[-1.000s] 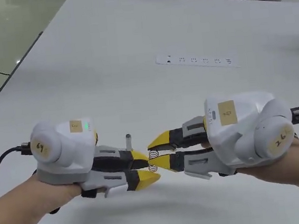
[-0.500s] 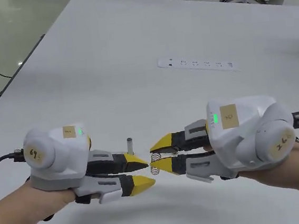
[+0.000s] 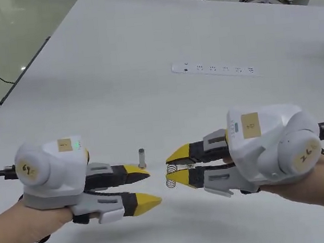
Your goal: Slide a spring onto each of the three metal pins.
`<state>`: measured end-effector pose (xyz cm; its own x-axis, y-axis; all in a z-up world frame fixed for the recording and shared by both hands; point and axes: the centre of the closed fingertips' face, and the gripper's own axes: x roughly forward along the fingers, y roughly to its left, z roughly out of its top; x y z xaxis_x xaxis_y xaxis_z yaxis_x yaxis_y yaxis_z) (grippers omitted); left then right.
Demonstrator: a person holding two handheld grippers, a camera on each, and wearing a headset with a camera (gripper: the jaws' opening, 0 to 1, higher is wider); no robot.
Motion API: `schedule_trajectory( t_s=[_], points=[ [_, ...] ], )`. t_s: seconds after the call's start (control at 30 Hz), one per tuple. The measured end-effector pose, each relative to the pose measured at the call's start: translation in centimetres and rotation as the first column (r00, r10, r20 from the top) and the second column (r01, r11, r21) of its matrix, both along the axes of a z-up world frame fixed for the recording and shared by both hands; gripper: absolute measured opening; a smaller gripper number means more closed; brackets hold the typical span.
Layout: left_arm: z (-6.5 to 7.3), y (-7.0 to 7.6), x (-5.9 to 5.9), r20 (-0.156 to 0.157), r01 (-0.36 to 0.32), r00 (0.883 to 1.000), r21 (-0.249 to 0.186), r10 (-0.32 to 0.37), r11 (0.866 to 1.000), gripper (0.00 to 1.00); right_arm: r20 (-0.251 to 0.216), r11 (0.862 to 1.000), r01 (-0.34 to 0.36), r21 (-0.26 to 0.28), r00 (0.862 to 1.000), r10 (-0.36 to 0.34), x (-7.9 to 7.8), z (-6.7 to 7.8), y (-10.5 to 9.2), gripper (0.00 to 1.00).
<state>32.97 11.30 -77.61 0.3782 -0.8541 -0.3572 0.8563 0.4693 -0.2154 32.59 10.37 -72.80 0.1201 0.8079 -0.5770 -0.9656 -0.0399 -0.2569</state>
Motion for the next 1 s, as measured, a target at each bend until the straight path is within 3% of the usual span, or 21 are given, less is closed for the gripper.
schedule_trajectory(
  t_s=[0.6, 1.0],
  points=[
    [-0.2, 3.2, 0.9, 0.005, -0.108, 0.994, 0.002, 0.108, 0.994, 0.52, 0.004, 1.0, 0.03, -0.008, 1.0, -0.03, 0.6, -0.5, -0.4, 0.07],
    [0.2, 4.5, 1.7, 0.049, -0.186, 0.981, -0.003, 0.185, 0.983, 0.84, 0.009, 0.998, 0.055, -0.011, 0.998, -0.055, 1.4, -0.6, -0.6, 0.07]
  ],
)
